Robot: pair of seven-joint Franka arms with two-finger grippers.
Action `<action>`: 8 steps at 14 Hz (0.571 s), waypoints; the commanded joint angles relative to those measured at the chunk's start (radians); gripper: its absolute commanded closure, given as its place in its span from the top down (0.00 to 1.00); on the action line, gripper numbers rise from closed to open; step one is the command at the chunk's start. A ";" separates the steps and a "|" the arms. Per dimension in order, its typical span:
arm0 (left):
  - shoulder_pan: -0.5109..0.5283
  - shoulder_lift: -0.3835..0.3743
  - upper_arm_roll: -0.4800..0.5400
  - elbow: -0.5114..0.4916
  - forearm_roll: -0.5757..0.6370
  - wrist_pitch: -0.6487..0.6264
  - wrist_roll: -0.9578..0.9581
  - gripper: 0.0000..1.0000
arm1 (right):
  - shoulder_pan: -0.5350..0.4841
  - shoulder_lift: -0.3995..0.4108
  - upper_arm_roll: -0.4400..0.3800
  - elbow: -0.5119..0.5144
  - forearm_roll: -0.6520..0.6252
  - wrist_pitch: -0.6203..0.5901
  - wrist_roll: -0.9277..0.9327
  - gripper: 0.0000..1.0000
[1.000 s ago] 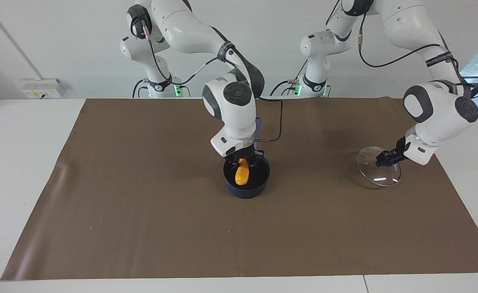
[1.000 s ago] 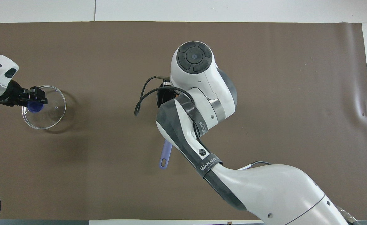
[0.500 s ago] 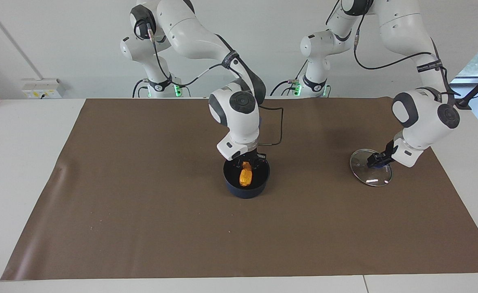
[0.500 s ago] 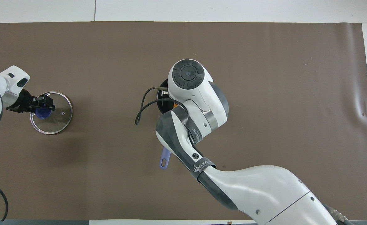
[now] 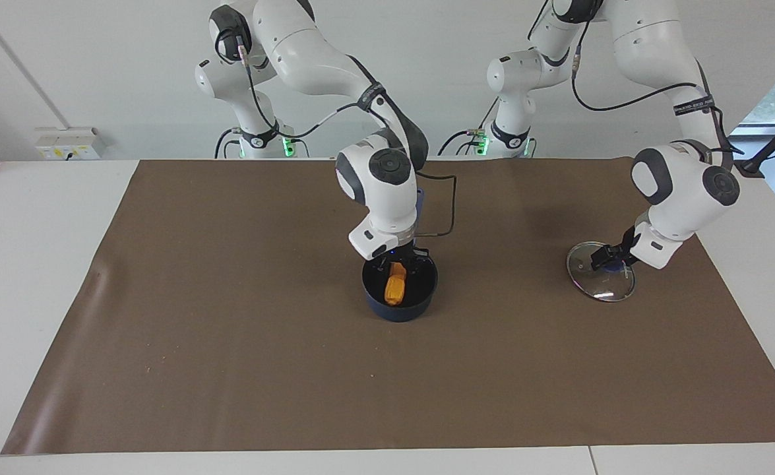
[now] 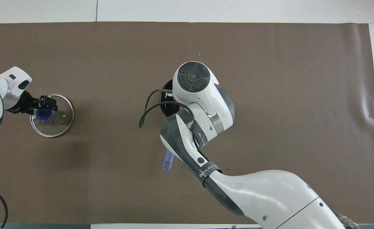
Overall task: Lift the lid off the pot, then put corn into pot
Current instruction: 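Lower the corn into the black pot with the right gripper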
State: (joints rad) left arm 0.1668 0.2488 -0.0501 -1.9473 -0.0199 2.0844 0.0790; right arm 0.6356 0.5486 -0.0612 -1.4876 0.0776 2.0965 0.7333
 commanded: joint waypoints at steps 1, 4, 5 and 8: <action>-0.030 -0.031 0.001 0.114 0.026 -0.149 0.008 1.00 | -0.020 0.003 0.006 0.116 -0.041 -0.137 0.002 1.00; -0.056 -0.033 -0.002 0.298 0.038 -0.332 0.004 1.00 | -0.074 -0.063 -0.005 0.191 -0.048 -0.265 -0.030 1.00; -0.070 -0.034 -0.004 0.336 0.035 -0.363 -0.001 1.00 | -0.117 -0.117 -0.005 0.170 -0.058 -0.292 -0.096 1.00; -0.107 -0.089 -0.007 0.363 0.034 -0.432 -0.019 1.00 | -0.293 -0.246 -0.005 0.133 -0.058 -0.474 -0.324 1.00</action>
State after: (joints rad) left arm 0.0919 0.1887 -0.0619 -1.5983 -0.0083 1.6992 0.0788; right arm 0.4561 0.3959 -0.0822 -1.2991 0.0189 1.7016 0.5417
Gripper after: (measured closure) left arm 0.000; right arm 0.000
